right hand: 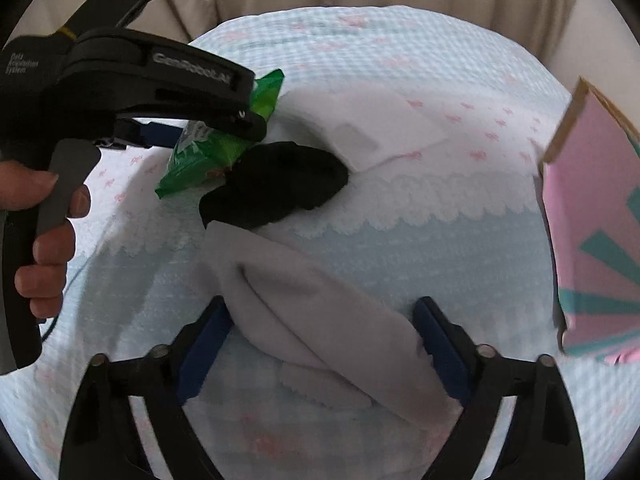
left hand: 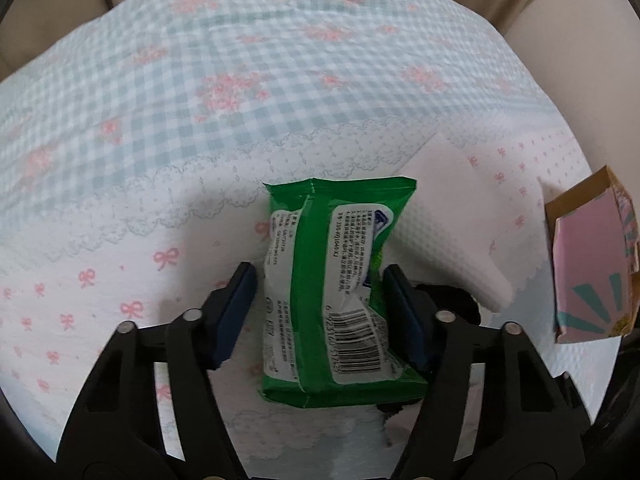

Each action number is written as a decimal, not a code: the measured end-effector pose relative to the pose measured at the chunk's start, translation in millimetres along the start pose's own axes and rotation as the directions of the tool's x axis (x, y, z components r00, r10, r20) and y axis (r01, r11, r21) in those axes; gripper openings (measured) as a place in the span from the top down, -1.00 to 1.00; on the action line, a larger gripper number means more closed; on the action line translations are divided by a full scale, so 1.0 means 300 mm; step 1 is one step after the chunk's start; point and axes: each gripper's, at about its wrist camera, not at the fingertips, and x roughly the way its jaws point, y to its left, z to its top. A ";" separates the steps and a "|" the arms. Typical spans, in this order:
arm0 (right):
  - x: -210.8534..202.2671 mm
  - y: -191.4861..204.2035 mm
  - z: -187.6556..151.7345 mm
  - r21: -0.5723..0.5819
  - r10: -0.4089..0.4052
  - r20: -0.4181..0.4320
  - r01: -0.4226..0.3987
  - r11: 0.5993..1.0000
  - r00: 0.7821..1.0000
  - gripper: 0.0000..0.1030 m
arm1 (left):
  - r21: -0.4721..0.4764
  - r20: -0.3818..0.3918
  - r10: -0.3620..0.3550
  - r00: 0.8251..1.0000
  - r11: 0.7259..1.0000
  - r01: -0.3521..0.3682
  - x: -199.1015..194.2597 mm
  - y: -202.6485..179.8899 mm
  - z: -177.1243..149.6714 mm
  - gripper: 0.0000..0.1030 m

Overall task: Organize soft objects
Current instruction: 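Grasp the green wipe pack with the left gripper while the right grasps the grey sock, then carry the green wipe pack and grey sock with both grippers over the box, then open both grippers to drop the pack and sock into the box, lift away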

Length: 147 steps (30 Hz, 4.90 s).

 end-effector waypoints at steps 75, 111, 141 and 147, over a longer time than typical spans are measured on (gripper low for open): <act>-0.916 -1.314 0.136 0.324 -0.018 0.066 -0.004 0.946 0.998 0.72 | 0.006 0.035 -0.022 0.999 1.000 0.022 -0.519 -1.405 -0.064 0.33; -0.504 -1.506 0.191 0.394 0.166 -0.097 -0.116 0.912 0.981 -0.97 | 0.030 -0.177 0.117 0.977 0.993 -0.114 -0.141 -1.511 -0.022 -0.99; -1.167 -1.286 0.192 0.216 -0.003 0.170 -0.034 0.976 0.985 -0.97 | 0.031 0.190 0.149 0.970 0.987 -0.158 -0.873 -1.436 -0.138 -0.99; -1.355 -1.160 0.141 0.189 -0.066 0.272 0.014 0.982 0.960 -0.97 | -0.012 0.282 0.131 0.951 0.991 -0.133 -1.083 -1.345 -0.209 -0.99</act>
